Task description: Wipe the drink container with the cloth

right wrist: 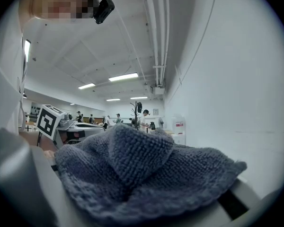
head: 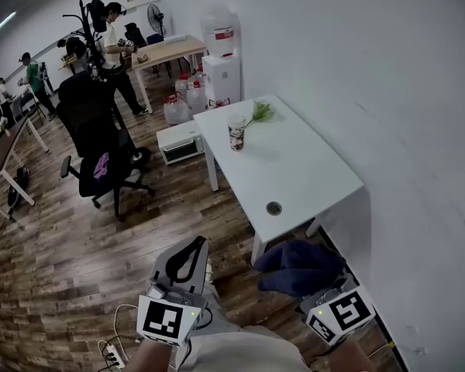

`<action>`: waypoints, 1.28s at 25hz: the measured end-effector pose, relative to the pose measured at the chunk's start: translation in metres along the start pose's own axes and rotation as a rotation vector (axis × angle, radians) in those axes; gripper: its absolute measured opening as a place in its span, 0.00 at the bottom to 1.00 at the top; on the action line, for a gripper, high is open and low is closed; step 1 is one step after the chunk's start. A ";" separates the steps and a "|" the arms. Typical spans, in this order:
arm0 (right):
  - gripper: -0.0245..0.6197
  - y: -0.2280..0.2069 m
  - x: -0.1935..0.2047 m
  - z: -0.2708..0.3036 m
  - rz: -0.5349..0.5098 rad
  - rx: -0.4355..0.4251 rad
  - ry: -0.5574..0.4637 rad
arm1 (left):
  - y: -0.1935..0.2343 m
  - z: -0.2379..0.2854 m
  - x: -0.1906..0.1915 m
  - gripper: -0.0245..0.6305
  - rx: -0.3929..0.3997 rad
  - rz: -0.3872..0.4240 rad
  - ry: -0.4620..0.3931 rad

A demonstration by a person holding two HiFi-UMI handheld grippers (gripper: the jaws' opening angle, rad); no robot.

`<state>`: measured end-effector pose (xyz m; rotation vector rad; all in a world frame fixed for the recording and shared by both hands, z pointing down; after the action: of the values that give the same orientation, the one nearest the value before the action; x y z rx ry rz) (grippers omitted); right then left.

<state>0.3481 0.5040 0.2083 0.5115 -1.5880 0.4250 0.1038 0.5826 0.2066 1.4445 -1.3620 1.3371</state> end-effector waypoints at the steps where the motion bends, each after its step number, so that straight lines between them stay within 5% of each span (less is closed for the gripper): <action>1: 0.10 -0.003 0.005 0.007 0.001 0.006 0.004 | 0.009 0.004 0.008 0.08 -0.004 -0.001 -0.005; 3: 0.10 -0.009 0.014 0.023 -0.001 0.016 0.019 | 0.027 0.014 0.024 0.09 -0.016 0.002 0.000; 5: 0.10 -0.017 0.019 0.040 0.003 0.027 0.034 | 0.043 0.029 0.034 0.27 -0.014 -0.003 0.014; 11: 0.10 -0.037 0.029 0.107 0.017 0.046 0.067 | 0.100 0.080 0.054 0.44 0.024 -0.003 0.043; 32: 0.10 -0.142 0.034 0.376 0.017 0.265 0.144 | 0.312 0.323 0.119 0.49 0.302 -0.050 0.076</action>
<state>0.1147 0.1754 0.2077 0.6545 -1.4056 0.6761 -0.1485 0.1928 0.2160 1.5942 -1.1025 1.5998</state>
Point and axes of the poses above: the fingertips, and each gripper's own axes: z forward along the fingers, y to its left, x out of its underside, the point moved 10 cm from there along -z, backward along the fingers, and after that the axes turned 10 degrees about -y, right-handed, at the moved point
